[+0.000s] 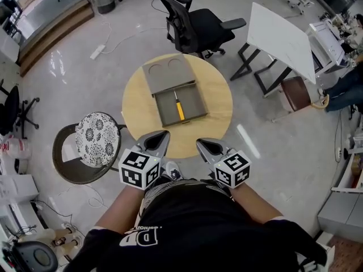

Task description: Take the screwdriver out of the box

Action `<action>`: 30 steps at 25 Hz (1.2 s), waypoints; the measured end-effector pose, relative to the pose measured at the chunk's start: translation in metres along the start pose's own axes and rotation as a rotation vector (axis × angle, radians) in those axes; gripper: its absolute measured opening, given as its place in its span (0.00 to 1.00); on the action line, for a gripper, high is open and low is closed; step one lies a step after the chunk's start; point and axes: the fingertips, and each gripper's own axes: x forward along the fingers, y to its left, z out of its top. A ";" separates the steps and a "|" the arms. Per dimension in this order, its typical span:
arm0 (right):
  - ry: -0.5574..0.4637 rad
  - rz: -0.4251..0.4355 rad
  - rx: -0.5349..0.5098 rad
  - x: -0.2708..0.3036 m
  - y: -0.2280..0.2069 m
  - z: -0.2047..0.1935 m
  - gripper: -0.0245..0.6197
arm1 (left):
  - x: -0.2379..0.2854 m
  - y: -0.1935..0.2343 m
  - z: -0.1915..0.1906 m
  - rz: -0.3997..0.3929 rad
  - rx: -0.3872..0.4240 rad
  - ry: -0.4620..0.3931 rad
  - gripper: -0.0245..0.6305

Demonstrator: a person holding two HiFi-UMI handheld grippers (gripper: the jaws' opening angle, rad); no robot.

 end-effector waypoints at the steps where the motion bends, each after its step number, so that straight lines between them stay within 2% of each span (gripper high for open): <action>1: 0.002 -0.004 -0.001 0.005 -0.002 0.002 0.04 | 0.003 0.006 0.002 -0.003 0.001 0.001 0.13; 7: 0.011 -0.032 -0.010 0.025 -0.009 0.014 0.04 | 0.015 0.035 0.015 -0.015 0.002 -0.002 0.13; 15: 0.018 -0.043 -0.002 0.037 -0.020 0.022 0.04 | 0.020 0.047 0.012 -0.017 -0.019 0.018 0.13; 22: 0.032 -0.002 -0.021 0.047 -0.031 0.028 0.04 | 0.031 0.051 0.014 0.016 -0.040 0.015 0.13; 30: 0.050 0.079 -0.057 0.054 -0.057 0.047 0.04 | 0.051 0.047 0.022 0.090 -0.078 0.011 0.13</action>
